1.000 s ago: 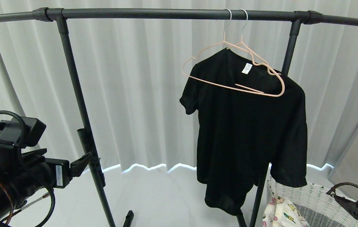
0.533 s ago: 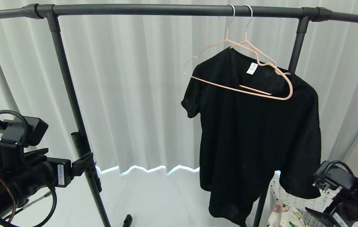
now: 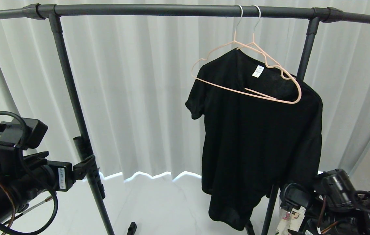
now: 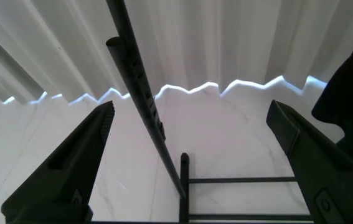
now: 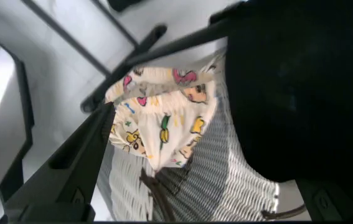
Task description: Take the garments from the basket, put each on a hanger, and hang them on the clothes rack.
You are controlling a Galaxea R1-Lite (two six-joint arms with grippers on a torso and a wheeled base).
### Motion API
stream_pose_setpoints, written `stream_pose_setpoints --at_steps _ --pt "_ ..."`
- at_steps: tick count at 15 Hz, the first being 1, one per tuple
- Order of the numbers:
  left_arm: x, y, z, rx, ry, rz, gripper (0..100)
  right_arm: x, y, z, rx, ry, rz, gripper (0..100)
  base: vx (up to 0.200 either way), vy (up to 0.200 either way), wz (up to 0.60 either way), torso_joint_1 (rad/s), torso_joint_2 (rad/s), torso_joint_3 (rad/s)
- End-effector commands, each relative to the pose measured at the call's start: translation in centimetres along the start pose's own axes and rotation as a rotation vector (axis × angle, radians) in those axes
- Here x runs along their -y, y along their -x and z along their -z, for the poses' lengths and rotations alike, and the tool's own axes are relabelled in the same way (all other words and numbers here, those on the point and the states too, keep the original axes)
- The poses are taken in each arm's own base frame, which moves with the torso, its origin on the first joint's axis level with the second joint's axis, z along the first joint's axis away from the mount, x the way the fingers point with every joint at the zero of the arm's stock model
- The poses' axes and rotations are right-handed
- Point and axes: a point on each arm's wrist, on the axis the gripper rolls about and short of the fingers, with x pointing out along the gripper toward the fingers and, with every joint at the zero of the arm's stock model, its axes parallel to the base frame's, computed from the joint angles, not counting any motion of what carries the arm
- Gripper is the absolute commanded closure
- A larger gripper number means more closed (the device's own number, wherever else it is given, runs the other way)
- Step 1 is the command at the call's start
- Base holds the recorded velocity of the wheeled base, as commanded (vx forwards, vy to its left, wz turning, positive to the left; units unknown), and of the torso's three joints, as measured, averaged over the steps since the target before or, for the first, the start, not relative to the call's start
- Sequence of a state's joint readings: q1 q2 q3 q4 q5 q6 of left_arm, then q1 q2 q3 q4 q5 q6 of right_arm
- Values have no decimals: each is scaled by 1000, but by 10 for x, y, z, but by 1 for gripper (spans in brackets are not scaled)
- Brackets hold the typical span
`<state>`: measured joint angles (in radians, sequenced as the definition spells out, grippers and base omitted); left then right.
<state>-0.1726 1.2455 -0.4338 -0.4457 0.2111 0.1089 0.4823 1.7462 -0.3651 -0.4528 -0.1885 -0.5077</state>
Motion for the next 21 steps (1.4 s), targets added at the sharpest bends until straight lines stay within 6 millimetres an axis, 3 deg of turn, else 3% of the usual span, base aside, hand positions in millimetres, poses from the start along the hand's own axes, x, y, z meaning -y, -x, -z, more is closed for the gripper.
stream_pose_setpoints --at_steps 1,9,16,21 --pt "0 0 0 -1 0 -1 0 0 -33 4 -115 -5 -8 0 0 0 0 0 0 0" --pt "0 -1 1 -5 -5 -1 0 30 -79 4 -198 -129 49 0 0 0 0 0 0 0" --pt "0 0 2 -7 -6 -1 0 37 -107 15 -203 -190 87 0 0 0 0 0 0 0" --pt "1 0 1 -2 -24 2 0 34 -102 18 -196 -202 86 0 0 0 0 0 0 0"
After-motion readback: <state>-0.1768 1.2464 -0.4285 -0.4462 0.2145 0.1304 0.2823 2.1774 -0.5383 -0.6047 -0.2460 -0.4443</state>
